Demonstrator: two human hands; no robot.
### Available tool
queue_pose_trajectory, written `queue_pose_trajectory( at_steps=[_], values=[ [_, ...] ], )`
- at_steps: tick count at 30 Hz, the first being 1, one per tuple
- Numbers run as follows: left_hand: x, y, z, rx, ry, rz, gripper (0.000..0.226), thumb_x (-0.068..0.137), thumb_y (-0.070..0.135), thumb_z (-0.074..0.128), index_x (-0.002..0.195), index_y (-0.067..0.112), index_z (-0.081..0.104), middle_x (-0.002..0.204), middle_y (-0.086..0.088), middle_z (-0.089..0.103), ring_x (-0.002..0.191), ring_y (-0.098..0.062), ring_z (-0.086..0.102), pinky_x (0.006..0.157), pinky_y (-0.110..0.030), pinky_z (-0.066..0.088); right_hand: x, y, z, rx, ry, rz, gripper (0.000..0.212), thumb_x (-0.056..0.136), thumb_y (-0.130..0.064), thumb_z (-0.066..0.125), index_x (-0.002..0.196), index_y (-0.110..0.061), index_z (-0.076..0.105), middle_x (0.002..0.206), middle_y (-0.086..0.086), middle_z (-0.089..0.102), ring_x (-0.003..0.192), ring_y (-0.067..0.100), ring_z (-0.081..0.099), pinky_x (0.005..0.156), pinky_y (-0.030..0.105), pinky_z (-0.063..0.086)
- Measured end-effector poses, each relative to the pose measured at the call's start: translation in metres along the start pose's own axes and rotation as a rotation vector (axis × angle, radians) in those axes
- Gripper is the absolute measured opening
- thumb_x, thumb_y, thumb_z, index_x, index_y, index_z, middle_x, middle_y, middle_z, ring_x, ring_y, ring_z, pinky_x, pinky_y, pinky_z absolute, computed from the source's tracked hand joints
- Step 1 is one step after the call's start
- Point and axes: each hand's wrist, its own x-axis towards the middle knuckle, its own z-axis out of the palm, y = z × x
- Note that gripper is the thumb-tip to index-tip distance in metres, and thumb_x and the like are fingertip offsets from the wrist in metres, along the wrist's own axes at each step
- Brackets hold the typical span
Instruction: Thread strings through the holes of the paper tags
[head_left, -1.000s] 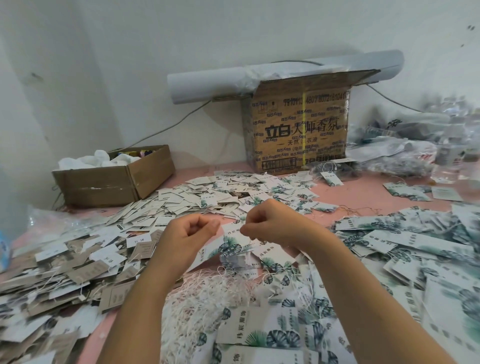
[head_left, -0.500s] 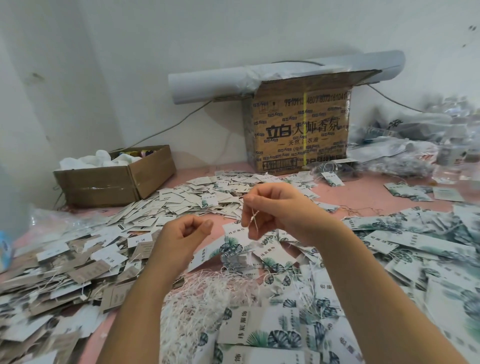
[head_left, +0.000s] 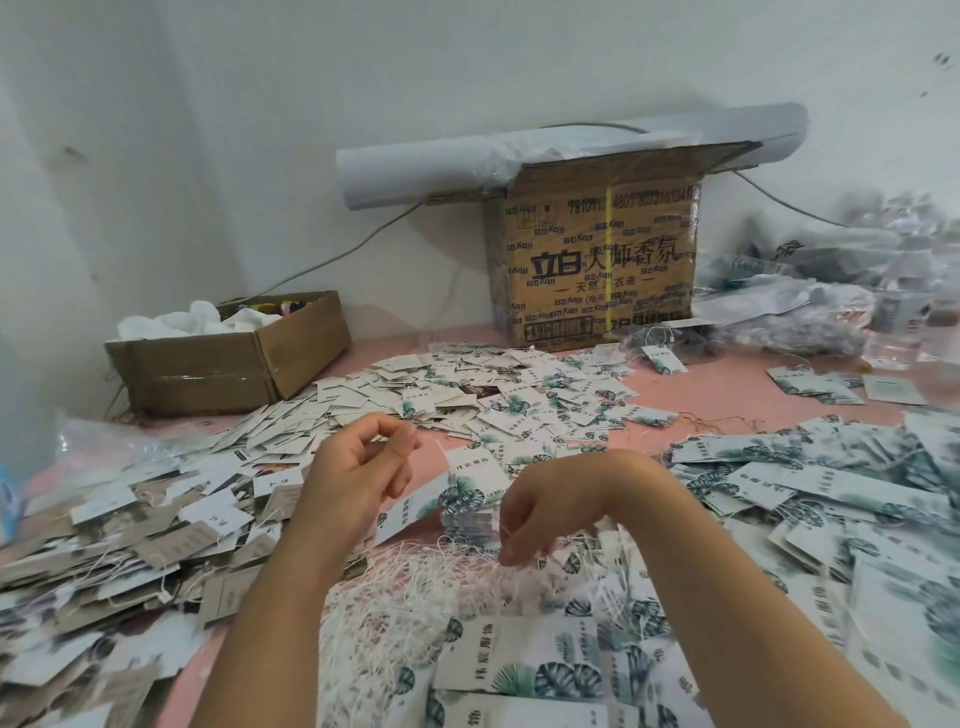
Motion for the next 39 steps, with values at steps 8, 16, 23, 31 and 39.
queue_pose_trajectory(
  at_steps=[8, 16, 23, 31, 39],
  values=[
    [-0.003, -0.004, 0.019, 0.061, -0.192, -0.087, 0.014, 0.091, 0.017, 0.056, 0.084, 0.009, 0.065, 0.056, -0.011, 0.062, 0.052, -0.019, 0.055, 0.052, -0.023, 0.045, 0.017, -0.013, 0.01, 0.74, 0.33, -0.365, 0.051, 0.084, 0.005, 0.059, 0.126, -0.015, 0.039, 0.096, 0.01, 0.061, 0.082, 0.021, 0.061, 0.081, 0.034, 0.053],
    [-0.003, -0.035, 0.018, -0.103, 0.021, -0.252, 0.02, 0.09, 0.03, 0.055, 0.094, 0.012, 0.062, 0.05, -0.003, 0.059, 0.035, -0.006, 0.043, 0.038, -0.016, 0.037, 0.013, -0.007, 0.005, 0.601, 0.578, -0.164, 0.016, 0.097, -0.013, 0.041, 0.099, -0.02, 0.055, 0.068, -0.01, 0.046, 0.035, 0.002, 0.033, 0.033, 0.021, 0.031],
    [0.001, -0.055, 0.011, -0.126, 0.023, -0.586, 0.027, 0.095, 0.051, 0.037, 0.116, 0.034, 0.036, 0.097, -0.014, 0.063, 0.047, -0.013, 0.042, 0.034, -0.02, 0.031, 0.028, 0.038, 0.005, 0.389, 0.718, 0.241, 0.03, 0.09, 0.001, 0.035, 0.082, -0.008, 0.063, 0.071, 0.002, 0.055, 0.049, 0.016, 0.046, 0.045, 0.023, 0.039],
    [-0.002, -0.068, 0.012, -0.288, 0.028, -0.677, 0.033, 0.09, 0.052, 0.044, 0.114, 0.029, 0.044, 0.093, -0.01, 0.06, 0.043, -0.01, 0.042, 0.033, -0.02, 0.032, 0.045, 0.055, 0.024, 0.018, 0.443, 0.458, 0.045, 0.077, -0.049, 0.068, 0.077, -0.011, 0.044, 0.07, -0.003, 0.046, 0.066, 0.014, 0.048, 0.06, 0.027, 0.042],
    [-0.002, -0.072, 0.005, -0.475, 0.041, -0.741, 0.033, 0.092, 0.044, 0.047, 0.104, 0.015, 0.057, 0.091, -0.011, 0.061, 0.056, -0.015, 0.046, 0.032, -0.019, 0.035, 0.04, 0.049, 0.024, -0.028, 0.448, 0.487, 0.049, 0.072, -0.041, 0.077, 0.091, -0.012, 0.042, 0.072, -0.003, 0.043, 0.083, 0.02, 0.051, 0.077, 0.032, 0.05]
  ],
)
